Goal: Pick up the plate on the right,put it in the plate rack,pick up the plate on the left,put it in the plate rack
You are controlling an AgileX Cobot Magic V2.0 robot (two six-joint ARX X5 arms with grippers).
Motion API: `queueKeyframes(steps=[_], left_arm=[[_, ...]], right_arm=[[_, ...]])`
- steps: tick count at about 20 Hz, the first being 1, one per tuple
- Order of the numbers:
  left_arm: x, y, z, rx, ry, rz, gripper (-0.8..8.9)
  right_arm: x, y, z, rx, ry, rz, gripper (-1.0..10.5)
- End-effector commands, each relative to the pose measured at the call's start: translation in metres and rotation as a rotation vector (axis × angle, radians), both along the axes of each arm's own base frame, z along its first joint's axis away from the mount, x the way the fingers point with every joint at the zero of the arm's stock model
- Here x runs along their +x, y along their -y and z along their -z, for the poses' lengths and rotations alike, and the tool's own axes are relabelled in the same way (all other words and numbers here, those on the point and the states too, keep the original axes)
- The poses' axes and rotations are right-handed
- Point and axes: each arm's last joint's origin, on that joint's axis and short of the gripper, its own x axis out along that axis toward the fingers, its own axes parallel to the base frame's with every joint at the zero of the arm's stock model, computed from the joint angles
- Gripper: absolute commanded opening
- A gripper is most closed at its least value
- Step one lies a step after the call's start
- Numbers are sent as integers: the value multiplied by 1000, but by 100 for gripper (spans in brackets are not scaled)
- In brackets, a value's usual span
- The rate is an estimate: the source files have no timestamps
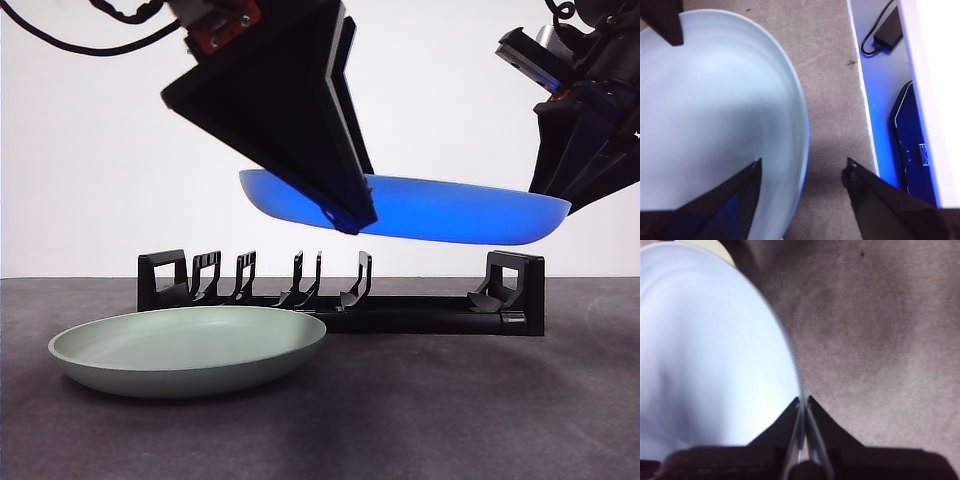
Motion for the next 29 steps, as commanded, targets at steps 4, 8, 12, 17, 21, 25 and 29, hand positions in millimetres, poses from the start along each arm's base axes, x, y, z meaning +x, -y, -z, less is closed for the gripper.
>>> queueKeyframes(steps=[4, 8, 12, 17, 21, 25, 29], left_arm=[[0, 0, 2, 8, 6, 11, -13], [0, 0, 2, 6, 3, 14, -13], [0, 0, 2, 12, -4, 11, -13], [1, 0, 2, -13, -25, -36, -9], [22, 0, -8, -206, -51, -223, -9], [68, -17, -25, -507, -127, -445, -9], [114, -55, -42, -809, -263, -501, -9]], right_arm=[[0, -2, -2, 43, -8, -16, -16], [2, -2, -7, 46, 15, -21, -16], [8, -3, -27, 47, 115, -51, 215], [16, -5, -54, 80, 258, -50, 498], [9, -1, -89, 92, 516, 48, 498], [-16, 14, -126, -42, 772, 253, 496], [-34, 19, -137, -68, 834, 255, 496]])
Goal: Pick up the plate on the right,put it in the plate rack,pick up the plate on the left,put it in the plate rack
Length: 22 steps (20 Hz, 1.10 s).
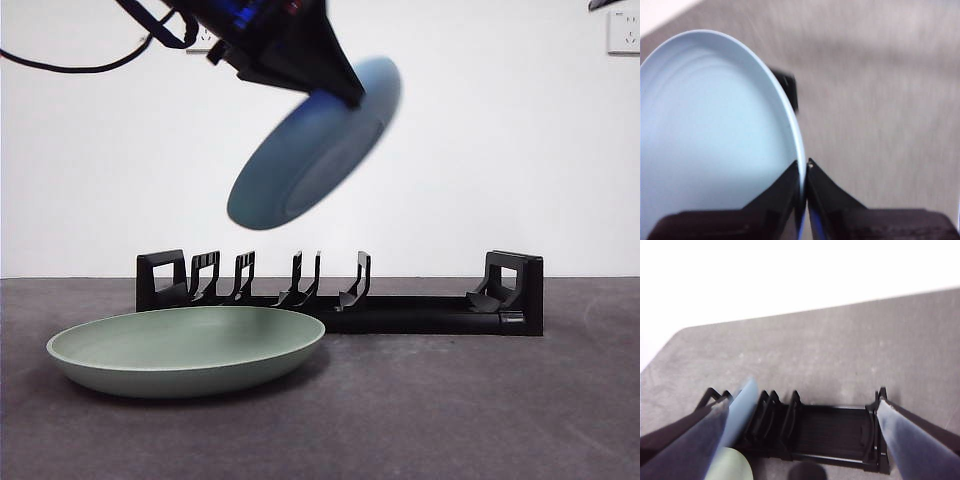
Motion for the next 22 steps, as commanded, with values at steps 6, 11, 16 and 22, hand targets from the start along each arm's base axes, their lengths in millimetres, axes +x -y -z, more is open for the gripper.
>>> queueKeyframes(steps=[6, 11, 16, 22], left_arm=[[51, -65, -26, -408, -84, -122, -9], [68, -93, -33, -538, -92, -154, -9], [86, -104, -22, -617, -162, -188, -9], [106, -106, 1, -662, -259, -209, -9]], right_arm=[[0, 1, 7, -55, -55, 10, 496], [2, 0, 8, -57, -63, 10, 496], [3, 0, 9, -57, -63, 11, 495], [3, 0, 9, -57, -64, 11, 495]])
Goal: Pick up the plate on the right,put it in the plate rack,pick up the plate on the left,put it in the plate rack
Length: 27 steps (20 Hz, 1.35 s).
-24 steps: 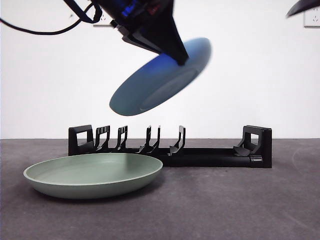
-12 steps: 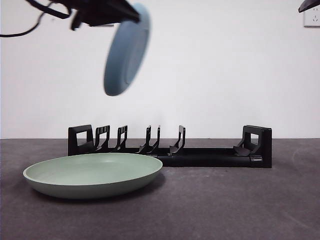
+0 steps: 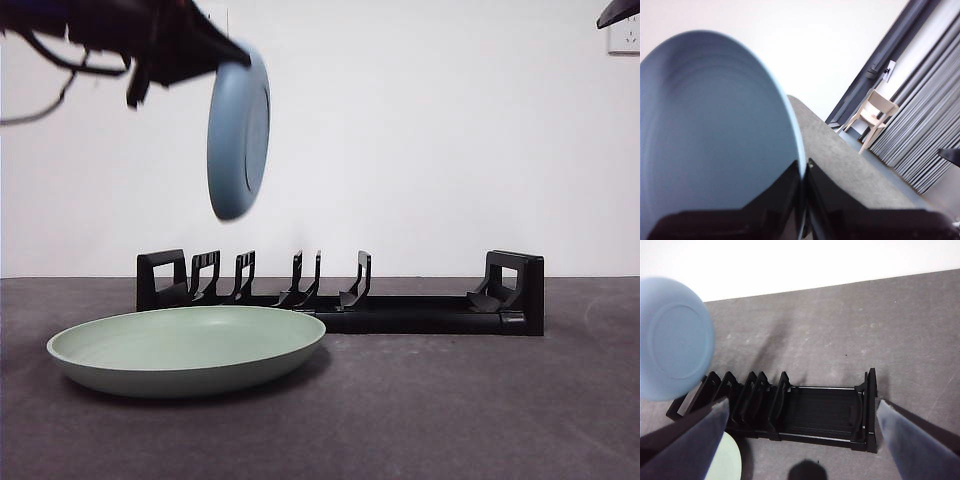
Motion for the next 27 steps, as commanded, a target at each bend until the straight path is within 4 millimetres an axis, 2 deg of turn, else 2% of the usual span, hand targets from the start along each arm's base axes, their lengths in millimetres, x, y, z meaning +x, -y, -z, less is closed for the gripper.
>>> queueKeyframes(steps=[1, 9, 14, 24, 26, 27], left_arm=[[6, -1, 7, -29, -42, -3, -9], [15, 1, 28, -3, -114, -33, -9], [15, 1, 34, 33, -167, -51, -9], [7, 1, 61, 203, -384, -145, 5], [5, 3, 62, 206, -388, -129, 68], [5, 4, 61, 205, -386, -121, 145]], right_arm=[[1, -1, 0, -8, 7, 0, 495], [1, -1, 0, -8, 6, 0, 495], [1, -1, 0, -8, 5, 0, 495], [2, -1, 1, -8, 3, -1, 458], [2, -1, 1, -8, 2, -2, 458], [2, -1, 1, -8, 2, -3, 458]])
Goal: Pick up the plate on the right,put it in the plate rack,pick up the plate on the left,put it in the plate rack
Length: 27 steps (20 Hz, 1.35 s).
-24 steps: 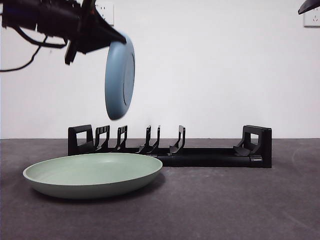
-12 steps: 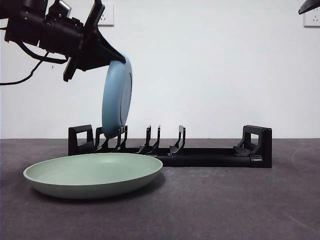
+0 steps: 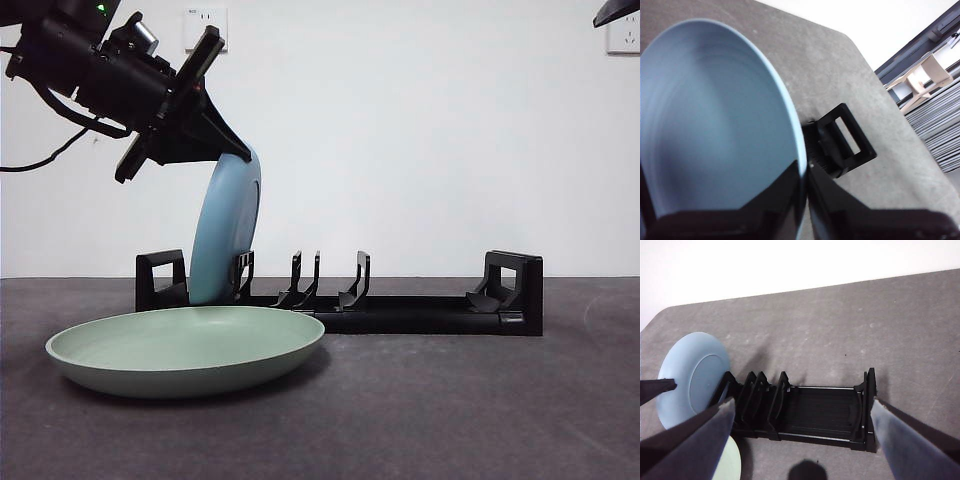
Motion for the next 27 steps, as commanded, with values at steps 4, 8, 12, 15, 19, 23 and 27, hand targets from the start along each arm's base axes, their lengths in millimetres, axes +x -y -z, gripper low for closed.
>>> queueKeyframes(steps=[4, 8, 12, 15, 19, 23, 27], left_arm=[[0, -1, 14, 35, -22, 10, 358], [-2, 0, 4, 28, 35, 63, 355], [-12, -2, -17, 43, 141, 110, 355], [-27, -5, -41, 71, 250, 132, 355], [-59, -8, -77, 155, 437, 177, 354], [-97, -10, -106, 249, 615, 242, 351], [-151, -9, -126, 538, 816, 248, 350]], right_arm=[[2, -1, 1, 0, -3, -8, 458], [3, -1, 3, -3, -22, -7, 458], [5, -3, 8, 11, -65, -40, 458], [11, -8, 15, 60, -124, -144, 456], [24, -18, 33, 101, -239, -261, 434], [40, -36, 57, 91, -366, -325, 434], [60, -71, 102, 48, -536, -415, 433]])
